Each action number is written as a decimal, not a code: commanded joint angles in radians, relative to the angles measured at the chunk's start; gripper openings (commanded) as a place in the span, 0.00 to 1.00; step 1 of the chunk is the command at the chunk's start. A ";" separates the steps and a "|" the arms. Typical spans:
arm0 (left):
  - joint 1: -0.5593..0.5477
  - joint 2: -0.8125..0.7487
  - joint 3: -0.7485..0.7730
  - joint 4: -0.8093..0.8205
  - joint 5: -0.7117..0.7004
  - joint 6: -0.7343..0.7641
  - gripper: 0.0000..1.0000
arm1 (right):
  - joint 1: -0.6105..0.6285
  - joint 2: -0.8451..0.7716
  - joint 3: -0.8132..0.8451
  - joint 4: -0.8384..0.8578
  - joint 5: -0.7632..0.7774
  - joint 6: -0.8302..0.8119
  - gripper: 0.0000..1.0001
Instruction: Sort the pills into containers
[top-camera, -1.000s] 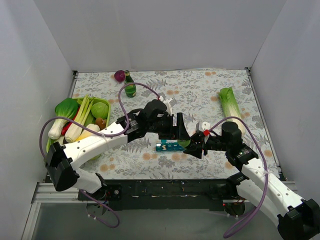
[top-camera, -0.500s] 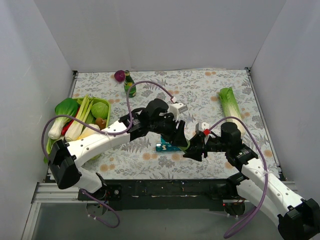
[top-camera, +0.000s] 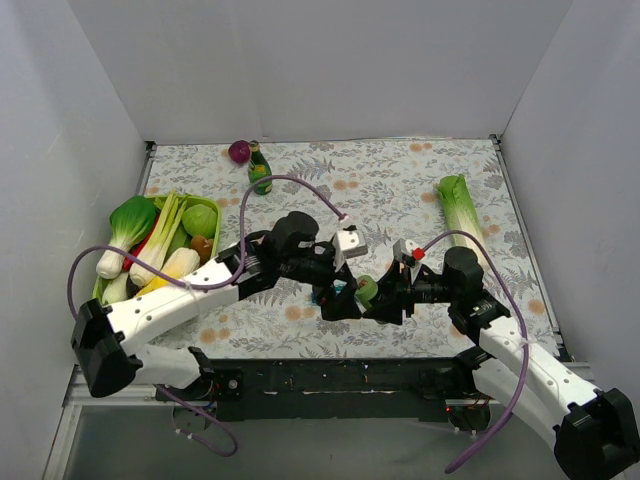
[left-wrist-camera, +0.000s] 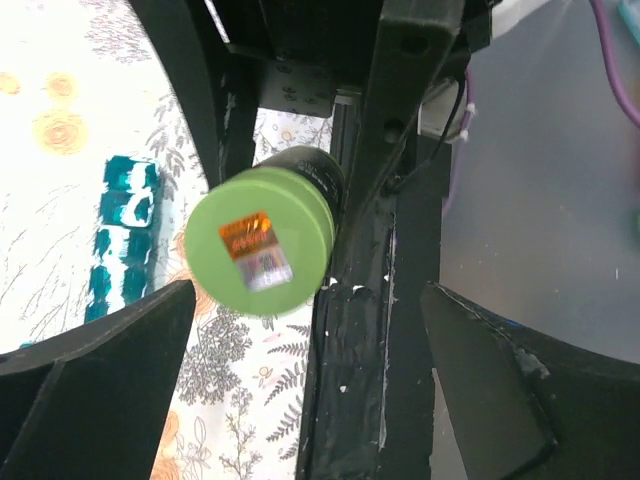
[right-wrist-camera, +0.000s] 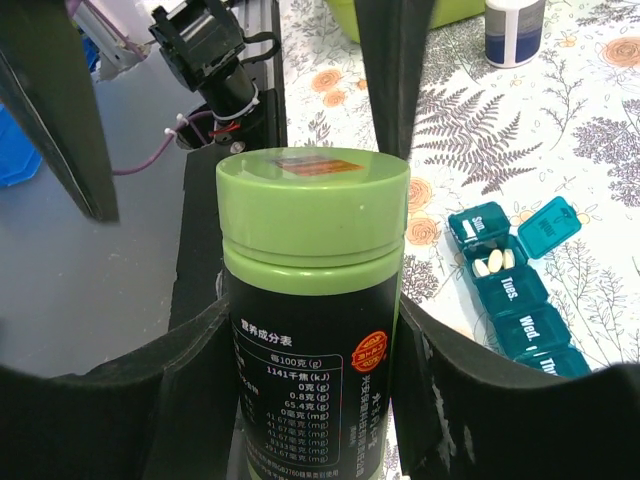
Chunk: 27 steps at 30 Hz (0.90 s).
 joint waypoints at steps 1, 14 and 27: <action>0.029 -0.192 -0.054 0.152 -0.118 -0.250 0.98 | -0.003 -0.011 0.035 0.029 0.017 -0.023 0.01; 0.095 -0.188 -0.119 0.056 -0.397 -1.144 0.94 | 0.035 -0.003 0.223 -0.367 0.252 -0.636 0.01; 0.084 -0.011 0.015 0.077 -0.362 -1.184 0.81 | 0.056 0.002 0.241 -0.386 0.381 -0.713 0.01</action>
